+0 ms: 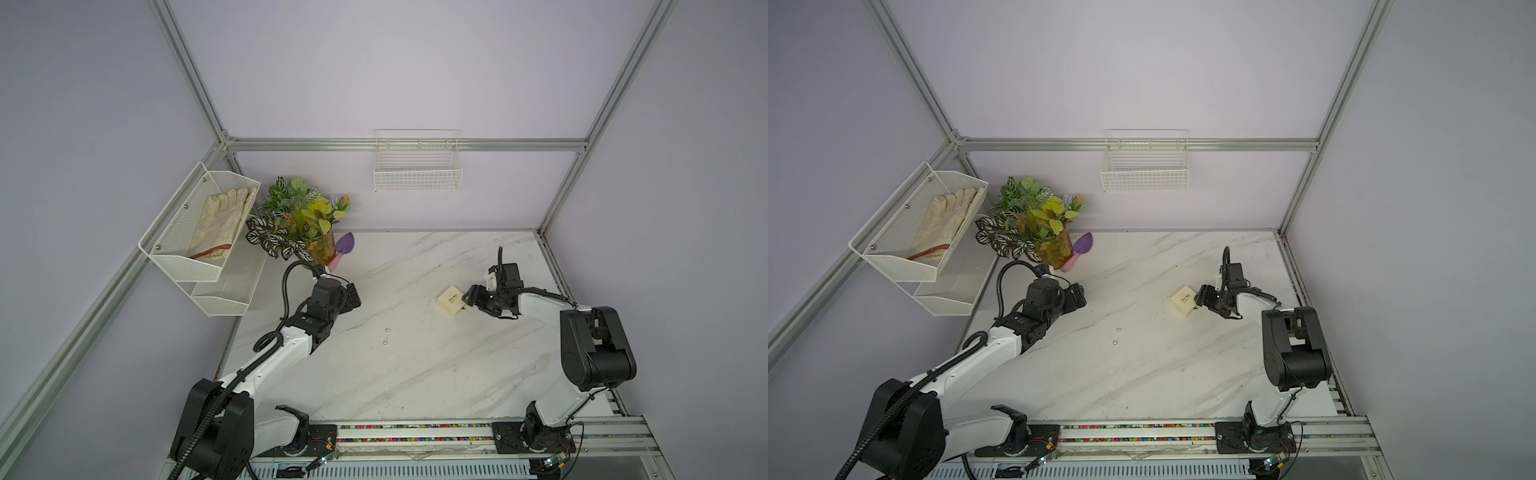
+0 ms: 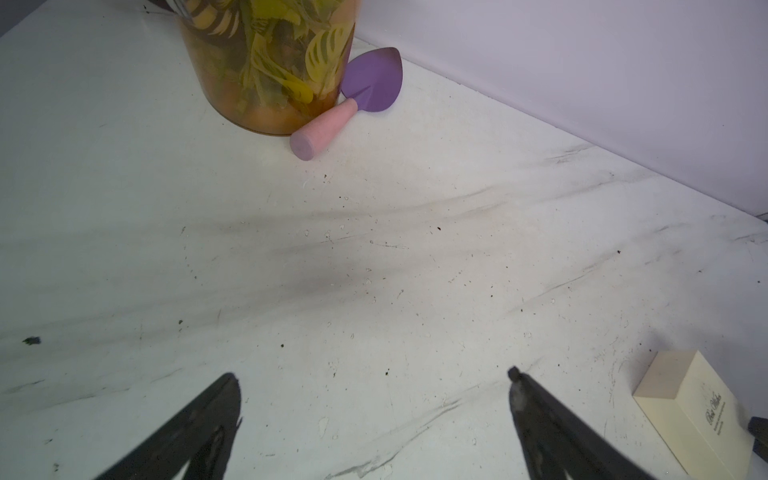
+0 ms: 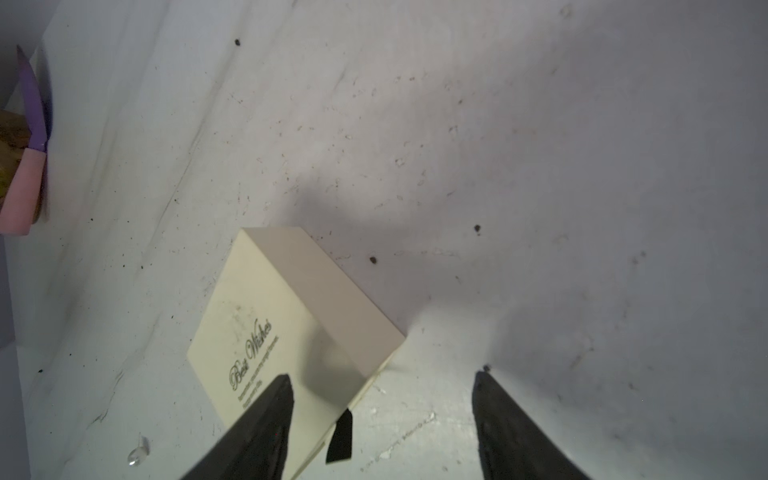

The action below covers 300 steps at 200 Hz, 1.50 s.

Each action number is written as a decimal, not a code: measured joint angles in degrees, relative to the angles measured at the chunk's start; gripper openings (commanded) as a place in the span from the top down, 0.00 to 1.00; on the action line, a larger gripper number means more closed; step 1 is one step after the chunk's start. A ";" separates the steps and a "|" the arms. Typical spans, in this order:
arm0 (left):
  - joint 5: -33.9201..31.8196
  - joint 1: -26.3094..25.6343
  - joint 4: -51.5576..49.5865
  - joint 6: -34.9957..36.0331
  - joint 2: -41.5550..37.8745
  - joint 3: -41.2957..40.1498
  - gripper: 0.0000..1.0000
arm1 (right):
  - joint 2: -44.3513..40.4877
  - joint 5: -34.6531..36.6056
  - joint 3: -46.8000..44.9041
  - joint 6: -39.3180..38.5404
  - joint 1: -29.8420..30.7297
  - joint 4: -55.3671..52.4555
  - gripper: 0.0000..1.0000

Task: Place the earrings into the drawer-style jewelry box
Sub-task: Move the jewelry box to the center of the board.

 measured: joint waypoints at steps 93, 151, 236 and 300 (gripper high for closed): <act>5.64 0.04 -0.02 1.92 2.62 0.09 0.00 | 4.00 0.33 4.42 2.34 5.03 0.70 0.50; 8.24 0.04 0.02 3.04 5.18 2.03 0.00 | 7.82 2.62 7.91 6.62 12.96 4.13 0.56; 12.70 0.04 0.00 3.30 6.69 2.19 0.00 | 13.25 5.25 10.91 18.21 23.71 13.46 0.53; 17.86 0.04 0.04 3.30 12.35 4.98 0.00 | 13.25 6.88 10.05 20.41 27.21 14.67 0.41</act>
